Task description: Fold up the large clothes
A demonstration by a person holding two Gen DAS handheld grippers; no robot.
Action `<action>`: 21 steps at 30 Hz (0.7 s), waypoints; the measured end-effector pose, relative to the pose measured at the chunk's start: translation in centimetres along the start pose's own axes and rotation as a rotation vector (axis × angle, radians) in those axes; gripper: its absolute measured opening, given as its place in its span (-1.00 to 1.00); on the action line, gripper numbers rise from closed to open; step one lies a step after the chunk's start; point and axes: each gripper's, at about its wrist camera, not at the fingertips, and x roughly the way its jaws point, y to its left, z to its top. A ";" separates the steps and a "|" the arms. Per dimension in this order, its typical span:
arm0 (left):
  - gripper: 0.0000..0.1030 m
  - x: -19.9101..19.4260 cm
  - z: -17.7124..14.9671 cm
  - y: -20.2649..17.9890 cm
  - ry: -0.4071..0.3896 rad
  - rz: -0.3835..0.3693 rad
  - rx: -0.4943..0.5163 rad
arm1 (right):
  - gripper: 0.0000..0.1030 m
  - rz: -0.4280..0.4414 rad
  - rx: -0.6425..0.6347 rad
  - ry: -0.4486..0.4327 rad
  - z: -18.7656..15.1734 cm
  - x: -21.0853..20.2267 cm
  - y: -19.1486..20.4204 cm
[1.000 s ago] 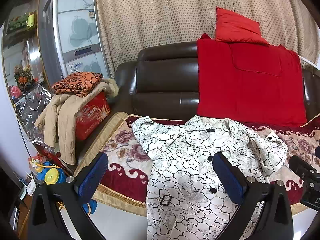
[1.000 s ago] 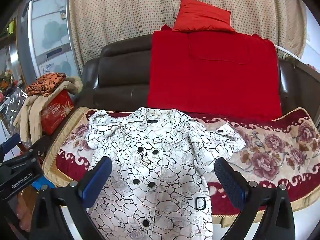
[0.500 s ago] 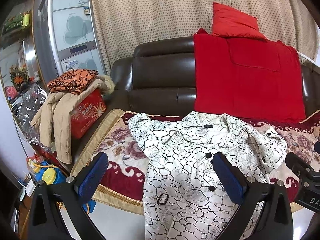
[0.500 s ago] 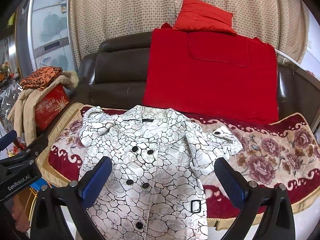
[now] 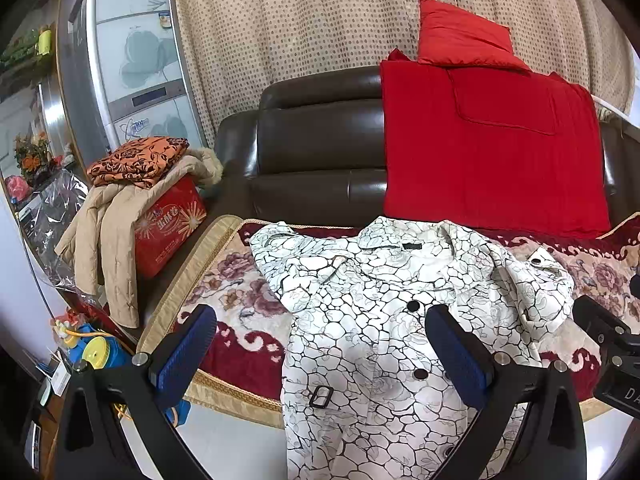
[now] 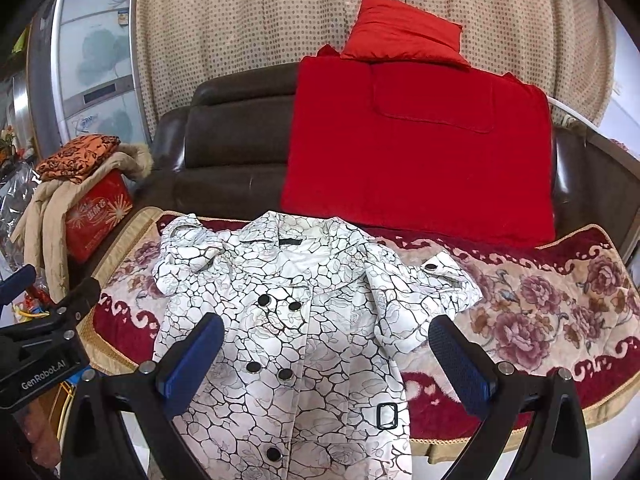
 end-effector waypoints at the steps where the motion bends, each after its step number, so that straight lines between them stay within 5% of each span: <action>1: 1.00 0.0 0.0 0.0 0.000 0.002 0.000 | 1.00 -0.001 -0.001 0.000 0.0 0.0 0.0; 21: 1.00 0.1 -0.2 0.0 0.014 -0.020 -0.004 | 1.00 -0.016 -0.020 0.018 -0.1 0.1 0.1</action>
